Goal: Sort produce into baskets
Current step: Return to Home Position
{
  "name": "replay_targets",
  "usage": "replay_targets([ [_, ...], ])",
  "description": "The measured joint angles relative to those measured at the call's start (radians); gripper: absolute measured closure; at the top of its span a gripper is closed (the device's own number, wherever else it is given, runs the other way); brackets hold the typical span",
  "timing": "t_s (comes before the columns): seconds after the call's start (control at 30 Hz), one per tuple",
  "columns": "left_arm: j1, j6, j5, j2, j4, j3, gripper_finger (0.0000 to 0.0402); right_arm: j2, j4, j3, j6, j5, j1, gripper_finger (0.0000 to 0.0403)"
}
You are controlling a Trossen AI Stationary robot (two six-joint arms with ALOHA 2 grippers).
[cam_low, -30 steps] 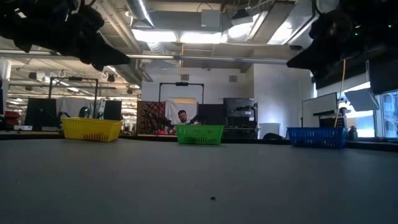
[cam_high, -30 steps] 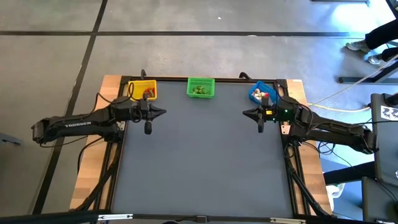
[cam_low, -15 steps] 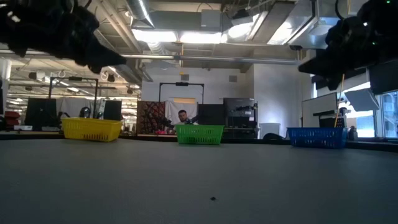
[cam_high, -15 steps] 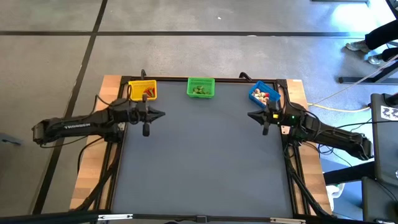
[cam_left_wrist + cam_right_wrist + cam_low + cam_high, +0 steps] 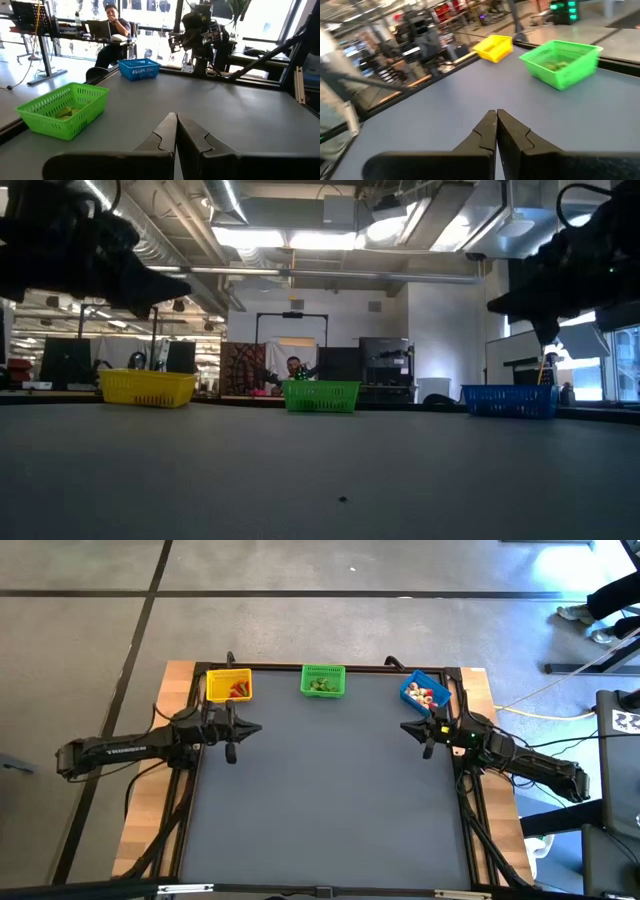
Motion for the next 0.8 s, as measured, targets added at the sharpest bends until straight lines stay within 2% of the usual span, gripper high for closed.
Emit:
replay_targets([
  [0.1, 0.003, -0.014, -0.007, -0.037, -0.023, -0.02, 0.0396, -0.007, -0.004, -0.017, 0.033, 0.049, 0.0, 0.0388],
  [0.27, -0.001, 0.005, 0.003, -0.091, -0.041, -0.019, 0.0396, -0.007, 0.003, -0.031, 0.028, 0.038, 0.0, 0.0388],
  [0.5, -0.001, 0.028, 0.003, -0.153, -0.12, -0.019, 0.0396, -0.008, 0.103, -0.069, -0.023, 0.037, 0.0, 0.0388],
  [0.8, -0.001, 0.062, 0.003, -0.215, -0.204, -0.018, 0.0396, -0.009, 0.1, -0.07, -0.053, 0.071, 0.0, 0.0388],
])
